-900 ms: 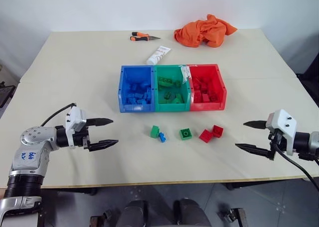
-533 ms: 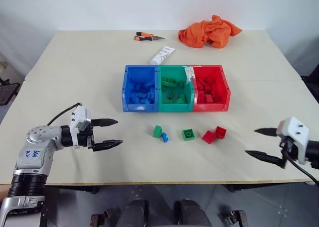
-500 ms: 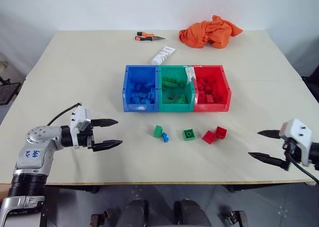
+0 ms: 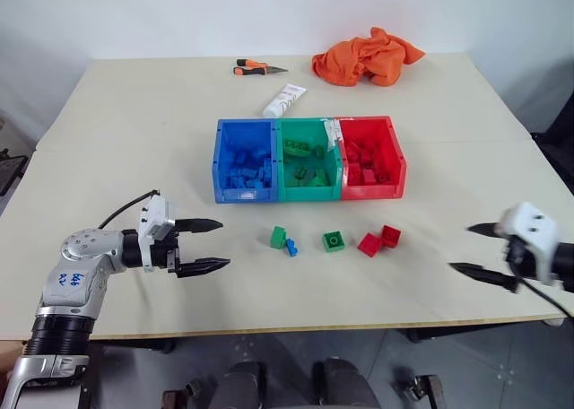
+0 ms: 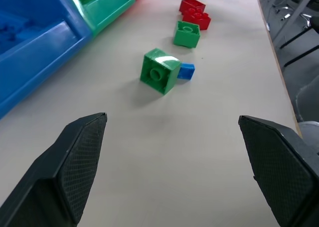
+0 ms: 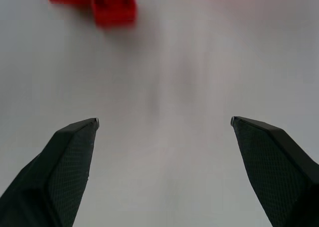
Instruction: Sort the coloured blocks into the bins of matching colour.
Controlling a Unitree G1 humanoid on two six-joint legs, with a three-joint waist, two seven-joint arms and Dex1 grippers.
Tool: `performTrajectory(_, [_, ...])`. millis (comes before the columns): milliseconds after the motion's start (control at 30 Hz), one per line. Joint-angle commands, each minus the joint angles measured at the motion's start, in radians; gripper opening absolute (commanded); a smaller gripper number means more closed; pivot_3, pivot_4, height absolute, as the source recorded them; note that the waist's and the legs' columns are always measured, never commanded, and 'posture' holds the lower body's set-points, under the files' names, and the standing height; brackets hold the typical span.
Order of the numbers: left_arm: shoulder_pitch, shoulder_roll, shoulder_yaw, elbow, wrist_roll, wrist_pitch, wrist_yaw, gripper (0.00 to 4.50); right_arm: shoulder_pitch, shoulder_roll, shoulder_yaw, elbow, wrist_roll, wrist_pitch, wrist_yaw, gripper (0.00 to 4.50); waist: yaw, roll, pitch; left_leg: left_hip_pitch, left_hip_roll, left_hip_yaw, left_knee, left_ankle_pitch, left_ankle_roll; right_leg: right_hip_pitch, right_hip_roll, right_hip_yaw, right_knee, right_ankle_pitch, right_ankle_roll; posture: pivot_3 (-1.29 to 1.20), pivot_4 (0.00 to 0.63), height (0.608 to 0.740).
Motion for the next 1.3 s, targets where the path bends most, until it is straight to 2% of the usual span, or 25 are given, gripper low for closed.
performTrajectory(33, [0.024, 0.004, 0.016, -0.057, -0.013, -0.001, 0.015, 4.50, -0.095, 0.047, 0.108, 0.052, -0.026, 0.005, -0.008, 4.43, 0.000, 0.000, 0.000, -0.001, 0.000, 0.000, 0.000, 0.000, 0.000, 0.000, 0.000, 0.000, 0.000, 0.000, 0.000, 0.00, 0.150, 0.740])
performTrajectory(200, [0.069, 0.007, 0.034, -0.112, -0.027, 0.012, 0.038, 4.50, -0.229, 0.131, 0.220, 0.182, -0.075, -0.045, -0.018, 4.43, 0.005, 0.001, 0.000, -0.001, -0.001, 0.000, 0.000, -0.001, 0.000, -0.001, -0.001, 0.000, 0.000, 0.000, 0.000, 0.00, 0.150, 0.740])
performTrajectory(333, [0.097, 0.007, 0.049, -0.143, -0.033, 0.022, 0.055, 4.50, -0.294, 0.175, 0.256, 0.254, -0.095, -0.077, -0.019, 4.43, 0.001, 0.001, 0.000, -0.001, 0.000, -0.001, 0.001, -0.001, 0.000, -0.001, 0.000, -0.001, 0.000, 0.000, 0.000, 0.00, 0.150, 0.740])
performTrajectory(433, [0.115, 0.007, 0.057, -0.160, -0.039, 0.028, 0.066, 4.50, -0.300, 0.190, 0.264, 0.260, -0.089, -0.091, -0.002, 3.87, -0.002, 0.001, 0.000, -0.001, 0.000, -0.001, 0.001, -0.001, -0.001, 0.000, 0.000, -0.001, 0.001, 0.000, 0.000, 0.00, 0.150, 0.740])
performTrajectory(667, [0.129, 0.010, 0.065, -0.166, -0.044, 0.030, 0.073, 4.50, -0.278, 0.185, 0.228, 0.191, -0.067, -0.093, -0.026, 1.53, 0.000, 0.001, 0.000, -0.001, 0.000, -0.001, 0.002, -0.001, -0.001, 0.000, 0.000, -0.001, 0.002, 0.000, 0.000, 0.00, 0.150, 0.740])
performTrajectory(700, [0.128, 0.010, 0.065, -0.164, -0.044, 0.030, 0.074, 4.50, -0.280, 0.182, 0.209, 0.161, -0.053, -0.081, -0.037, 1.44, 0.000, 0.001, 0.000, -0.001, 0.000, -0.001, 0.002, -0.001, -0.001, 0.000, 0.000, -0.001, 0.002, 0.000, 0.000, 0.00, 0.150, 0.740])
performTrajectory(800, [0.123, 0.006, 0.063, -0.157, -0.042, 0.028, 0.075, 4.50, -0.305, 0.178, 0.175, 0.094, -0.026, -0.035, -0.075, 1.44, -0.001, 0.002, 0.001, -0.001, 0.000, -0.001, 0.002, -0.001, -0.001, -0.001, 0.000, -0.001, 0.002, 0.000, 0.000, 0.00, 0.150, 0.740])
performTrajectory(933, [0.109, -0.006, 0.050, -0.144, -0.037, 0.021, 0.078, 4.50, -0.443, 0.220, 0.144, 0.074, 0.002, 0.012, -0.158, 1.45, -0.006, 0.003, 0.002, -0.001, 0.000, -0.001, 0.002, -0.001, -0.001, -0.001, 0.000, -0.001, 0.002, 0.000, 0.000, 0.00, 0.150, 0.740])
performTrajectory(1100, [0.088, -0.022, 0.035, -0.130, -0.030, 0.019, 0.085, 4.50, -0.646, 0.306, 0.182, 0.298, -0.052, -0.011, -0.239, 1.45, -0.003, 0.003, 0.002, -0.001, 0.000, -0.002, 0.001, -0.001, -0.001, -0.002, 0.000, -0.001, 0.002, 0.000, 0.000, 0.00, 0.150, 0.740])
performTrajectory(1200, [0.083, -0.033, 0.027, -0.129, -0.029, 0.015, 0.089, 4.50, -0.734, 0.347, 0.223, 0.478, -0.124, -0.084, -0.287, 2.45, 0.000, 0.003, 0.002, -0.002, -0.001, -0.002, 0.001, -0.001, -0.001, -0.002, -0.001, -0.002, 0.002, 0.000, 0.000, 0.00, 0.150, 0.740])
performTrajectory(1300, [0.083, -0.039, 0.024, -0.131, -0.028, 0.012, 0.091, 4.50, -0.766, 0.363, 0.237, 0.565, -0.160, -0.155, -0.305, 3.44, -0.001, 0.003, 0.002, -0.004, -0.001, -0.002, 0.001, -0.001, -0.001, -0.004, -0.001, -0.002, 0.004, 0.000, 0.000, 0.00, 0.150, 0.740])
